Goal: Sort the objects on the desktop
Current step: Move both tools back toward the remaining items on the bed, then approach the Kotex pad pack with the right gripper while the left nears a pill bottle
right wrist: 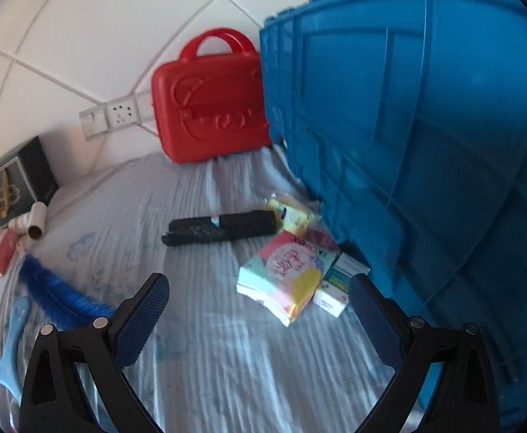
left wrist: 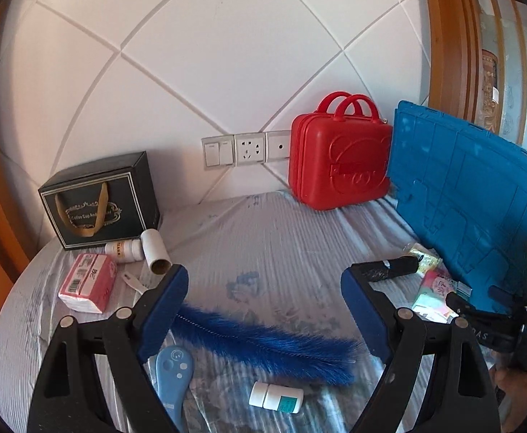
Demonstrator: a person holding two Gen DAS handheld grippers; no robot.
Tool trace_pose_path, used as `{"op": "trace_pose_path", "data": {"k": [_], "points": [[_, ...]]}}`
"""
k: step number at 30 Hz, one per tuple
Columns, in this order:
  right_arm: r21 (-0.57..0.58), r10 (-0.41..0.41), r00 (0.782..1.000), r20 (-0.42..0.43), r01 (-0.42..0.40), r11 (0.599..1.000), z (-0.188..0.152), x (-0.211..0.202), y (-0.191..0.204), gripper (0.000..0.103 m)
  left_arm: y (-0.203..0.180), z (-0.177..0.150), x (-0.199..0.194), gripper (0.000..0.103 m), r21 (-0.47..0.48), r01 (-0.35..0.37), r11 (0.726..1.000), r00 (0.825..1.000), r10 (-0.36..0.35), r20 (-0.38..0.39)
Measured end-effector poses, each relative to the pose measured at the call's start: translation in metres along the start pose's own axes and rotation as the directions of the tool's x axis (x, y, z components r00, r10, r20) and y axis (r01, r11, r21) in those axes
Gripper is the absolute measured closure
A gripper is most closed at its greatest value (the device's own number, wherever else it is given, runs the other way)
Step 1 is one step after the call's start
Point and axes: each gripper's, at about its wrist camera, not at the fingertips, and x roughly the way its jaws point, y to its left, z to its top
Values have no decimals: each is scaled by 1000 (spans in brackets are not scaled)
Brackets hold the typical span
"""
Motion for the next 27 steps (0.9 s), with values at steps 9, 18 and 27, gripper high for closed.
{"op": "trace_pose_path", "data": {"k": [9, 18, 27], "points": [[-12, -81, 992, -99, 80, 997, -5, 57, -1, 6, 21, -62, 55, 16, -68, -47, 997, 989, 37, -144], [19, -46, 987, -153, 49, 999, -24, 80, 6, 3, 24, -116, 47, 16, -116, -77, 990, 973, 49, -226], [-43, 1, 984, -179, -9, 999, -20, 105, 3, 3, -12, -143, 77, 16, -115, -55, 992, 941, 12, -339]]}}
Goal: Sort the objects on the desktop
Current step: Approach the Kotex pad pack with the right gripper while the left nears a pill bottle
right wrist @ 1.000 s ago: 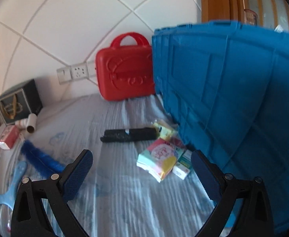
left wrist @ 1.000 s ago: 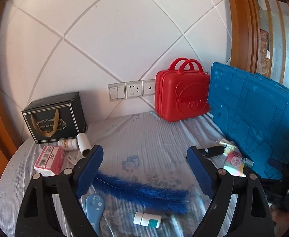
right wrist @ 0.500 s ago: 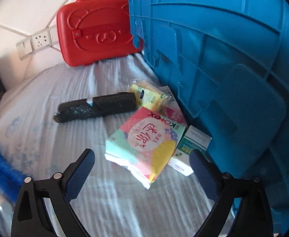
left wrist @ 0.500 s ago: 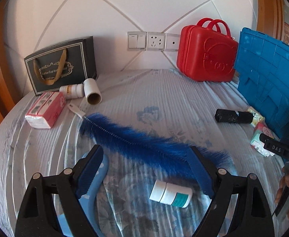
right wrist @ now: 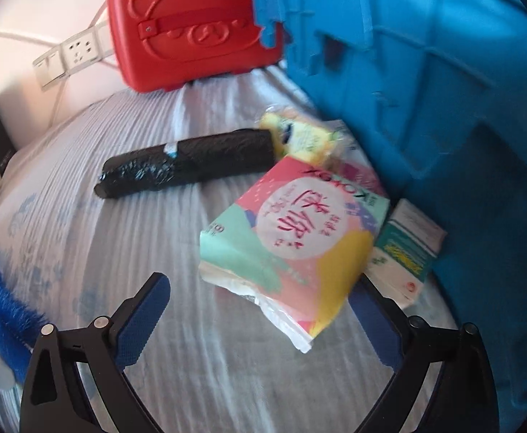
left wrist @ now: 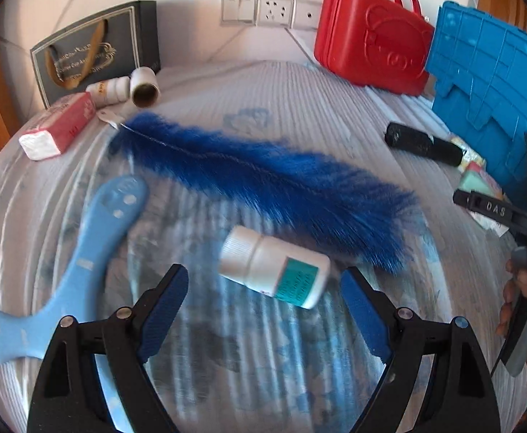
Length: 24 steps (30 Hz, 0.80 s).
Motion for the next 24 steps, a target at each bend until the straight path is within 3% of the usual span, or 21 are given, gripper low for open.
{"op": "trace_pose_path", "data": {"k": [3, 9, 19, 24], "points": [[-10, 15, 1000, 6, -15, 1000, 2, 5, 0, 3, -7, -3, 14, 16, 0, -13, 1000, 1000, 13, -27], [3, 35, 999, 23, -35, 999, 14, 10, 2, 3, -9, 11, 30, 16, -26, -54, 998, 999, 54, -7], [15, 50, 999, 2, -50, 999, 23, 22, 7, 2, 20, 36, 48, 16, -109, -146, 983, 989, 146, -12], [14, 68, 998, -14, -68, 998, 24, 23, 4, 2, 40, 27, 34, 16, -171, -122, 978, 993, 120, -23]]}}
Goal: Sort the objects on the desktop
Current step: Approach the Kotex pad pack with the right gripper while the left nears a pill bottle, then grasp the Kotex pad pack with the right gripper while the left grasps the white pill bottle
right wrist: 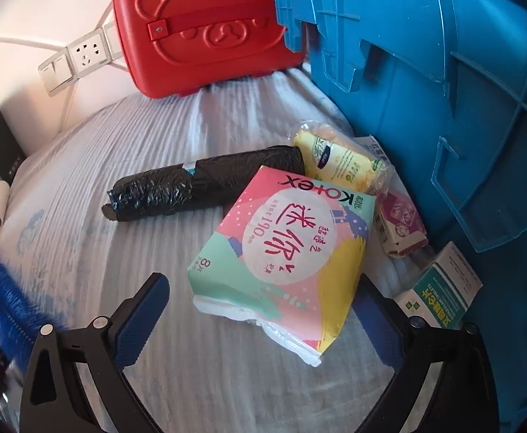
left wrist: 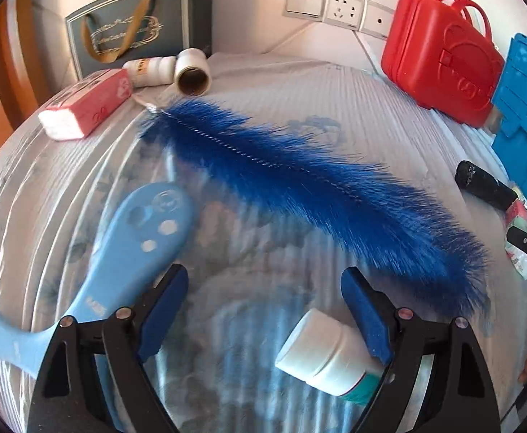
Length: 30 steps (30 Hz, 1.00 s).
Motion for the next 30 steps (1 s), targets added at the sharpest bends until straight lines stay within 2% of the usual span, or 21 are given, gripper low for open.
{"op": "trace_pose_path", "data": {"k": [5, 8, 12, 15, 17, 23, 26, 28, 30], "points": [[3, 10, 1000, -15, -10, 1000, 1, 3, -2, 2, 10, -14, -15, 16, -30, 18, 999, 1000, -18, 12], [-9, 17, 1000, -23, -17, 1000, 0, 4, -3, 2, 11, -22, -25, 16, -49, -1, 999, 1000, 2, 4], [-15, 24, 999, -31, -24, 1000, -1, 5, -6, 2, 10, -40, -44, 16, -76, 19, 997, 1000, -20, -10], [-6, 33, 999, -36, -33, 999, -1, 7, -8, 2, 0, -51, -38, 16, -67, 49, 997, 998, -52, -43], [0, 40, 999, -32, -40, 999, -1, 6, -8, 2, -6, -51, -35, 14, -38, 35, 999, 999, -35, -17], [-15, 65, 997, -28, -66, 998, -1, 12, -4, 3, -8, -44, -26, 14, -38, -7, 999, 1000, 8, 30], [-54, 59, 998, -21, -60, 997, -1, 14, -1, 19, -9, -44, -26, 16, -45, -5, 999, 999, 8, 46], [-51, 63, 998, -24, -64, 997, 1, 15, -1, 19, -8, -45, -27, 18, -60, -4, 998, 999, 7, 50], [-46, 59, 998, -27, -60, 997, 2, 16, 0, 19, -7, -46, -29, 23, -68, -2, 998, 999, 6, 50]]}}
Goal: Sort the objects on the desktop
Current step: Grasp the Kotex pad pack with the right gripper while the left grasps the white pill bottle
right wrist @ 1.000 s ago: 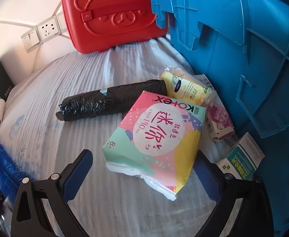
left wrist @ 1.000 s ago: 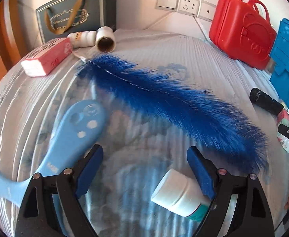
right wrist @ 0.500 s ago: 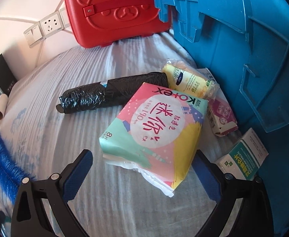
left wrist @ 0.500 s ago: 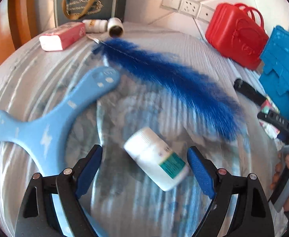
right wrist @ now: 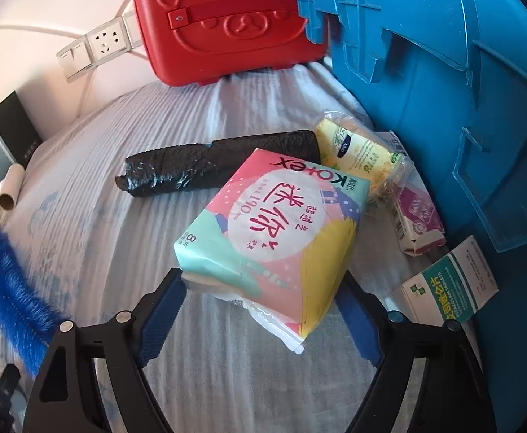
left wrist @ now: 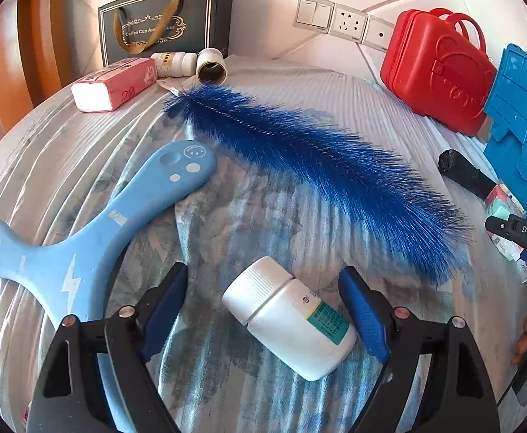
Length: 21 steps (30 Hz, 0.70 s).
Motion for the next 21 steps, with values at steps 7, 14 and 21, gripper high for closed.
{"op": "trace_pose_path", "data": {"k": [7, 14, 21], "points": [[8, 1, 1000, -14, 0, 1000, -1, 1, 2, 19, 6, -1, -7, 67, -24, 0, 1000, 1000, 0, -13], [21, 17, 1000, -19, -17, 1000, 0, -1, 0, 19, 15, 4, -27, 69, -3, 8, 1000, 1000, -8, 28], [40, 56, 998, 15, -56, 998, -4, -10, -7, 33, 13, 8, -40, 69, 33, 5, 999, 998, -7, 67]]}}
